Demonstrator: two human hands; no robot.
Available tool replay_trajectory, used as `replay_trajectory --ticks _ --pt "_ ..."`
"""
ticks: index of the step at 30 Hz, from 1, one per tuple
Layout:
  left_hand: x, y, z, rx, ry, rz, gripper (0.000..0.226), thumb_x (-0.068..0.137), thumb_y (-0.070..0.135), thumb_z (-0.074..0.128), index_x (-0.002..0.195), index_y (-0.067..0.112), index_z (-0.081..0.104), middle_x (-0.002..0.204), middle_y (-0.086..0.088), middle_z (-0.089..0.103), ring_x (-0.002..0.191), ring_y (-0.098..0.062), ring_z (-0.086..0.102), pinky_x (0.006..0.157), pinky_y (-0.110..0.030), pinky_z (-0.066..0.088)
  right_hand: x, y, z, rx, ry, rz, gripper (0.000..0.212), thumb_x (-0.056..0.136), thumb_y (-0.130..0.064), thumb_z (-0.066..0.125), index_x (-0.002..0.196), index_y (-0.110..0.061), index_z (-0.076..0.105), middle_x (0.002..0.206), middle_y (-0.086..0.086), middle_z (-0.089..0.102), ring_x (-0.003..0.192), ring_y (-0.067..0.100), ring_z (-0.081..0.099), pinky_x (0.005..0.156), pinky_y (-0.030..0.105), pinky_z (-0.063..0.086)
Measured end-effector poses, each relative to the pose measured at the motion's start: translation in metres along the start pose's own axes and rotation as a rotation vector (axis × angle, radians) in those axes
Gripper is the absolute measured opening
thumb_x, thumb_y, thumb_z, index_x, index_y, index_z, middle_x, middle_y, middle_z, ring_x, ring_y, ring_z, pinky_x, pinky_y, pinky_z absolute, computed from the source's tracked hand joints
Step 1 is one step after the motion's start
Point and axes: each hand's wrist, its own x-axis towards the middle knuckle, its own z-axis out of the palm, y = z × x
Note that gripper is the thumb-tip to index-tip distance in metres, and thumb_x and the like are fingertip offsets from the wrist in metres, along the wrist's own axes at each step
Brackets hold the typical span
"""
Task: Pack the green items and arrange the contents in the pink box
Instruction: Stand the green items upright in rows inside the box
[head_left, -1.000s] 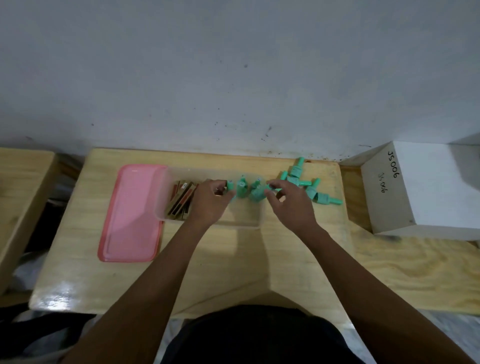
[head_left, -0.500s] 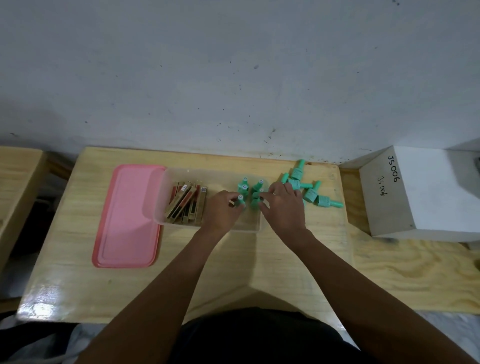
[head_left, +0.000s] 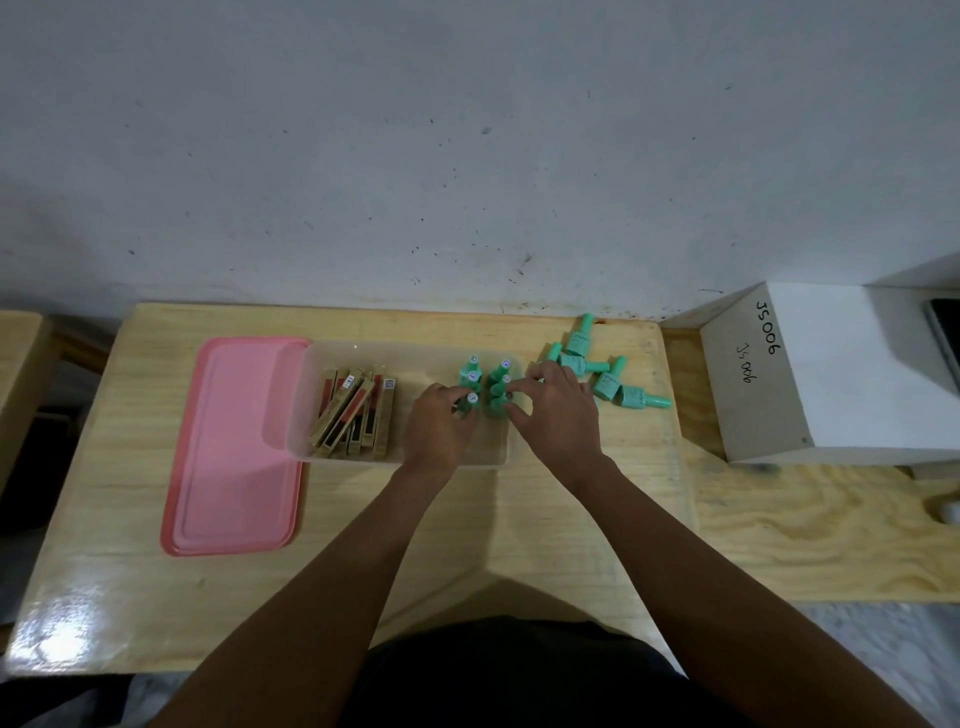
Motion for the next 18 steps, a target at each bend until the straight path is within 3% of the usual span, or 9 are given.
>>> replay_trajectory --ticks 6,18 --pt "0.003 0.0 0.003 -0.011 0.028 0.014 0.028 0.081 0.015 0.069 0.108 0.011 0.07 0.099 -0.012 0.068 0.088 -0.025 0.065 0.077 -0.04 0.055 0.0 0.004 0.004 0.091 0.019 0.026 0.027 0.083 -0.037 0.07 0.106 -0.022 0.074 0.107 -0.001 0.061 0.104 0.019 0.055 0.084 0.038 0.047" --pt "0.001 -0.002 0.005 -0.011 0.071 0.016 0.03 0.081 0.016 0.07 0.11 0.009 0.069 0.103 -0.01 0.07 0.091 -0.023 0.065 0.079 -0.039 0.055 -0.006 0.004 0.011 0.12 0.062 0.068 0.025 0.084 -0.039 0.07 0.103 -0.024 0.074 0.104 -0.003 0.062 0.1 0.017 0.055 0.08 0.034 0.047"
